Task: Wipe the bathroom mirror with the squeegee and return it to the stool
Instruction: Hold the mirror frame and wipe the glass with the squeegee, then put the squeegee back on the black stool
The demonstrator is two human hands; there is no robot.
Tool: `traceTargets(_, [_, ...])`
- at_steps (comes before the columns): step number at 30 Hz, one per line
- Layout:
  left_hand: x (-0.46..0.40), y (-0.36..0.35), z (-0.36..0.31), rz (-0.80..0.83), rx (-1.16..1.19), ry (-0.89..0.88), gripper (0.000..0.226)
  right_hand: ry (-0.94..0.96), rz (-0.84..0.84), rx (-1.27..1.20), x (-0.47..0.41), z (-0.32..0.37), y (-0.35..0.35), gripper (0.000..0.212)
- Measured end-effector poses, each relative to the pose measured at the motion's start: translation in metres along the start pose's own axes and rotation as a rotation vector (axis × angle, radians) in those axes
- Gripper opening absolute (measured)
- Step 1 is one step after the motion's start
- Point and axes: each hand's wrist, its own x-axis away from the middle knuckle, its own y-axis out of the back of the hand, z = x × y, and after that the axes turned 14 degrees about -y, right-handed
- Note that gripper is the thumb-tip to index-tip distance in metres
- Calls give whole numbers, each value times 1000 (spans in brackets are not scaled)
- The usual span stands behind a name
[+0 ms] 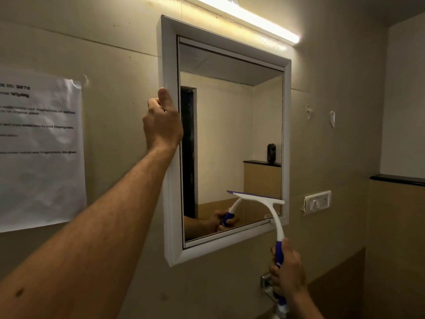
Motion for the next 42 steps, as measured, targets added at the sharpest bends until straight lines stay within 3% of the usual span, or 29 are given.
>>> traceTargets(5, [-1, 0, 3, 25, 49, 2, 53, -83, -32, -8, 19, -25, -11, 55])
traceTargets(14, [-4, 5, 2, 106, 53, -6, 52, 186, -2, 49, 45, 16, -67, 48])
traceTargets(19, [1, 10, 5, 165, 63, -19, 51, 170, -31, 57, 48, -12, -73, 45])
traceTargets(23, [9, 26, 8, 304, 112, 18, 57, 141, -64, 70, 54, -26, -72, 45])
traceTargets(28, [33, 62, 21, 497, 86, 51, 49, 36, -97, 144, 78, -33, -64, 47])
traceTargets(34, [102, 123, 37, 582, -14, -110, 51, 64, -107, 183, 130, -30, -68, 48])
traceTargets(39, [173, 194, 69, 551, -154, -206, 46, 174, -66, 262, 171, -46, -93, 27])
traceTargets(42, [217, 243, 91, 590, -266, -176, 48, 213, -60, 368, 189, -73, -117, 17])
